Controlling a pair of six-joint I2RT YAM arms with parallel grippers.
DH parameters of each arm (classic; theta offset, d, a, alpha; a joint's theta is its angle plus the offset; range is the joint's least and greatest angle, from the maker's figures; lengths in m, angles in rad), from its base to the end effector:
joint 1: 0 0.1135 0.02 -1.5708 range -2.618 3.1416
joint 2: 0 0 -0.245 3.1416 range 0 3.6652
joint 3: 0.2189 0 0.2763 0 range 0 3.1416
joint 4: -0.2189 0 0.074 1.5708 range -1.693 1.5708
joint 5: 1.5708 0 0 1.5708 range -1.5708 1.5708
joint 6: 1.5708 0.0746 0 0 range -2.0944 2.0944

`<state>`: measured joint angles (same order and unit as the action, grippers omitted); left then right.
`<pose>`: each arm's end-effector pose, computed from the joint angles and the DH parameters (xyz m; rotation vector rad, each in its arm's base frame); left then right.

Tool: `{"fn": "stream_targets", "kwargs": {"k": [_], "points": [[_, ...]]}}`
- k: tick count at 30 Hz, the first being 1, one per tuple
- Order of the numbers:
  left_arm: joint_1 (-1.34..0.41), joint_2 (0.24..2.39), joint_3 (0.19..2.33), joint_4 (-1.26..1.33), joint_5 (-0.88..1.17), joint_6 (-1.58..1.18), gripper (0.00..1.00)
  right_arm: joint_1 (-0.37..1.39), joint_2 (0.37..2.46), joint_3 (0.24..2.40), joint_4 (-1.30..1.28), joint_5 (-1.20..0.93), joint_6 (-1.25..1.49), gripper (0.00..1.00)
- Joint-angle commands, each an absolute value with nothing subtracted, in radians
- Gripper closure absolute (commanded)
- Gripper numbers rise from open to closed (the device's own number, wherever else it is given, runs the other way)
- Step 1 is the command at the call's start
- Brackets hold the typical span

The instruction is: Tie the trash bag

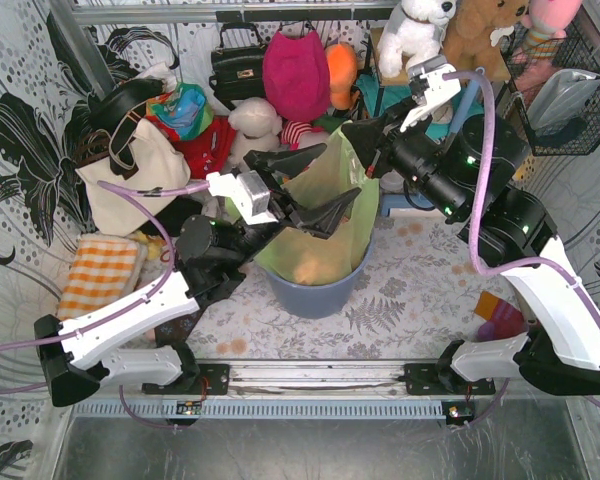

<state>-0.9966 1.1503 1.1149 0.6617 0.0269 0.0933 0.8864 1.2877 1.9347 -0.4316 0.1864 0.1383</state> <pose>0.1678 -0.2631 0.4747 0.5280 0.8215 -0.8459 0.1843 0.2039 0.5907 -0.3571 1.3510 0.7324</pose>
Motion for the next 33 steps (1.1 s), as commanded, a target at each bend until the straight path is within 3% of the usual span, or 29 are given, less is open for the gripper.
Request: {"fn": "stream_targets", "kwargs": {"k": [1, 26, 29, 33], "points": [[-1.003, 1.145, 1.089, 0.796, 0.006, 0.147, 0.03, 0.887, 1.258, 1.917, -0.385, 0.172, 0.158, 1.00], [-1.003, 1.319, 1.248, 0.822, -0.040, 0.195, 0.00, 0.887, 1.272, 1.964, -0.412, 0.062, 0.188, 1.00], [-1.003, 1.329, 1.256, 0.798, -0.053, 0.204, 0.12, 0.886, 1.292, 2.018, -0.478, 0.058, 0.202, 1.00], [-1.002, 1.334, 1.252, 0.776, -0.054, 0.206, 0.39, 0.887, 1.328, 2.106, -0.581, 0.060, 0.209, 1.00]]}}
